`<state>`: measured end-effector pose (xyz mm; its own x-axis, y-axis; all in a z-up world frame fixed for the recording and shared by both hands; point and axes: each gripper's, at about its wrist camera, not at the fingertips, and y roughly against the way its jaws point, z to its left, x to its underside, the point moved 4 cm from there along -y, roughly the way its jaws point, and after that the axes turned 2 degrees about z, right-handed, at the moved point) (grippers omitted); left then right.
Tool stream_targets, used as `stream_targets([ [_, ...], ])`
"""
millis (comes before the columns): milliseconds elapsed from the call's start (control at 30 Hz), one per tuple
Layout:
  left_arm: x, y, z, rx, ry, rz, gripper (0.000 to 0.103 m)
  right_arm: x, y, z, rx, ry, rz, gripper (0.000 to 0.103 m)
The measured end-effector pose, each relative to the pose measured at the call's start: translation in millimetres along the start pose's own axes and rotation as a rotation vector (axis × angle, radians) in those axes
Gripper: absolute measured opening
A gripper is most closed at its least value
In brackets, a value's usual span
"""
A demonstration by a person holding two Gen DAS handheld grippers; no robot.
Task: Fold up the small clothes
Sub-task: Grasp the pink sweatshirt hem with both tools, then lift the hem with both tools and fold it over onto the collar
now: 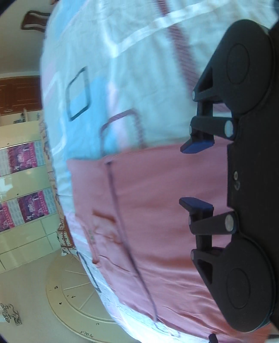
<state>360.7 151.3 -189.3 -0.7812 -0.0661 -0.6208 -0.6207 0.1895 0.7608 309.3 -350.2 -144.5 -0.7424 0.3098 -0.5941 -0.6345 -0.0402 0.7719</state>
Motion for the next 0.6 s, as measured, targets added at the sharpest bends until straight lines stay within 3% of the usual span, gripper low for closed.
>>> stream_targets([
  [267, 50, 31, 3, 0.201, 0.209, 0.039, 0.074, 78, 43, -32, -0.128, -0.142, 0.070, 0.045],
  [400, 63, 30, -1, 0.312, 0.285, 0.062, 0.073, 88, 48, -33, -0.203, -0.196, 0.079, 0.046],
  [500, 63, 26, -5, 0.341, 0.302, 0.062, 0.072, 87, 45, -40, -0.273, -0.256, 0.085, 0.045],
  [600, 56, 15, -5, 0.351, 0.327, 0.060, 0.055, 80, 39, -51, -0.271, -0.329, 0.069, 0.036],
])
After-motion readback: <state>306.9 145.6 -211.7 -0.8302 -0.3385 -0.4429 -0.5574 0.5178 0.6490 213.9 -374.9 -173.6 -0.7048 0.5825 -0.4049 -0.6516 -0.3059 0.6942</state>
